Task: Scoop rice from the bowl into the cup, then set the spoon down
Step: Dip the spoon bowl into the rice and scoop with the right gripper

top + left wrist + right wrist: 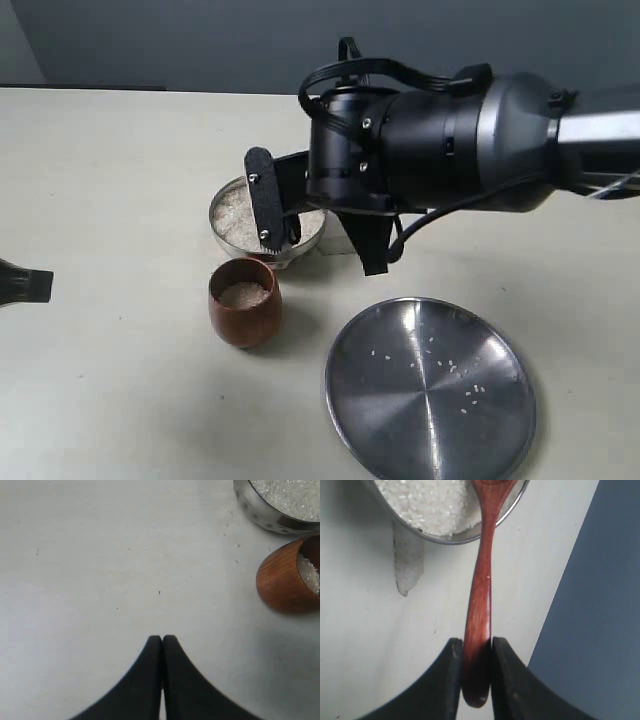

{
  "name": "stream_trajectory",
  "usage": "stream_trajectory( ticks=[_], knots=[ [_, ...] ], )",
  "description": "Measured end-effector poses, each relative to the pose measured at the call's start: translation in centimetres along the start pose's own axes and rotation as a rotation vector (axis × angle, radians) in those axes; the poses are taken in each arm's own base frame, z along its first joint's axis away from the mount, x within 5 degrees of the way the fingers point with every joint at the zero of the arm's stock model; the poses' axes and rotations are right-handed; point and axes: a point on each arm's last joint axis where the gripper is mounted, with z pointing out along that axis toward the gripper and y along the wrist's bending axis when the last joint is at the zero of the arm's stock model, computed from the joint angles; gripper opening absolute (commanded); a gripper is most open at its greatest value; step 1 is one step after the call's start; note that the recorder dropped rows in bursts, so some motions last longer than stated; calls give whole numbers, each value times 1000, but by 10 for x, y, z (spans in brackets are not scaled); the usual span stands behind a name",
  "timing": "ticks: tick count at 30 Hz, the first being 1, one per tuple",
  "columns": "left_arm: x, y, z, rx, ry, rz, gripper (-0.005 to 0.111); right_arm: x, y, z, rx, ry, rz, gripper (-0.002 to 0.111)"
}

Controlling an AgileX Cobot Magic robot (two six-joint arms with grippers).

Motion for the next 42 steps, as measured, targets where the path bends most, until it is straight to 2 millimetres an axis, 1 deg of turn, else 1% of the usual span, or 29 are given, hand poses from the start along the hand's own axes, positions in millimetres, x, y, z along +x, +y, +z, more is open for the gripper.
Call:
stream_trajectory(
  ticks=[7, 15, 25, 30, 37, 42],
  knots=[
    [0, 0, 0, 0, 0, 0, 0, -2, 4, 1, -18, 4, 5, -1],
    [0, 0, 0, 0, 0, 0, 0, -8, 12, 0, -109, -45, 121, -1],
    [0, 0, 0, 0, 0, 0, 0, -8, 13, 0, -123, -41, 244, -1],
    [0, 0, 0, 0, 0, 0, 0, -5, 12, 2, -140, -33, 339, -1],
    [0, 0, 0, 0, 0, 0, 0, 1, 11, 6, -222, -49, 477, -1],
    [0, 0, 0, 0, 0, 0, 0, 3, 11, 7, -256, -66, 511, -1]
  ],
)
